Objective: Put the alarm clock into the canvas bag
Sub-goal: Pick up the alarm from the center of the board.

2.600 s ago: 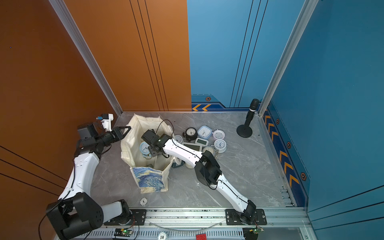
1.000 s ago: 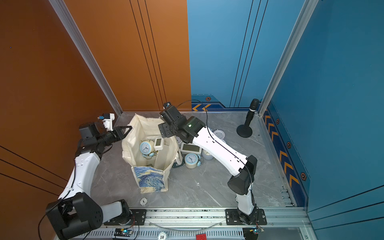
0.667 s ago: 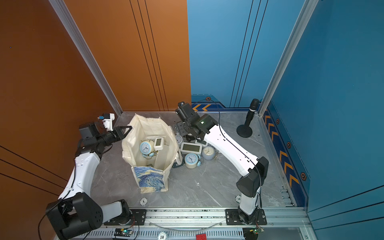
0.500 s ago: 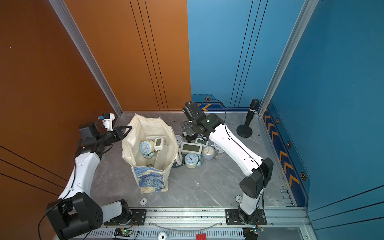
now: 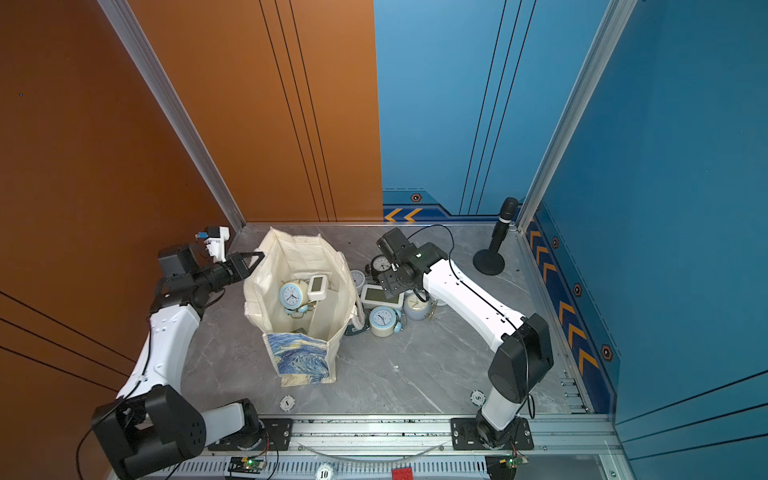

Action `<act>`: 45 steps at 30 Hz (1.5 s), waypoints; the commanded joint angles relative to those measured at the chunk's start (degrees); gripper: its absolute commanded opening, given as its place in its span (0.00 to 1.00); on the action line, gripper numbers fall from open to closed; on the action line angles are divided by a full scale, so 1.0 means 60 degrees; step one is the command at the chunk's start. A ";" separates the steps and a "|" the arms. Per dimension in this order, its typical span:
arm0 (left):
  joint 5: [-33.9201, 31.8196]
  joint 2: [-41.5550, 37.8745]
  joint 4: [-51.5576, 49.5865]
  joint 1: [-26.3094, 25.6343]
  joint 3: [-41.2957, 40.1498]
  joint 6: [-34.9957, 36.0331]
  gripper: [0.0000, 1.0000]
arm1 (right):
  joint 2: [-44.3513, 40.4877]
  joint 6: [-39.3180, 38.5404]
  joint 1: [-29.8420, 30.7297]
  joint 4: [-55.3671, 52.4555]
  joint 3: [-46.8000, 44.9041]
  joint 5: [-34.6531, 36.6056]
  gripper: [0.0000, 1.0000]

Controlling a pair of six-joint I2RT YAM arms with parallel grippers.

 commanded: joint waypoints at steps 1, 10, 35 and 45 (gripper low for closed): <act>-0.0021 0.0026 0.0173 -0.0094 -0.0152 0.0045 0.00 | -0.0211 0.0646 -0.0129 -0.0237 -0.0341 -0.0534 0.91; -0.0044 -0.0021 0.0099 -0.0094 -0.0130 0.0103 0.00 | 0.0481 0.2423 0.0199 0.0401 -0.1001 -0.1459 0.90; 0.0007 -0.0084 0.0100 -0.0036 -0.0116 0.0079 0.00 | 0.2262 0.3759 0.0862 0.1462 -0.1230 -0.2586 0.89; 0.0009 -0.0039 0.0099 -0.0036 -0.0113 0.0074 0.00 | 0.2460 0.3745 0.0834 0.1466 -0.1408 -0.2468 0.89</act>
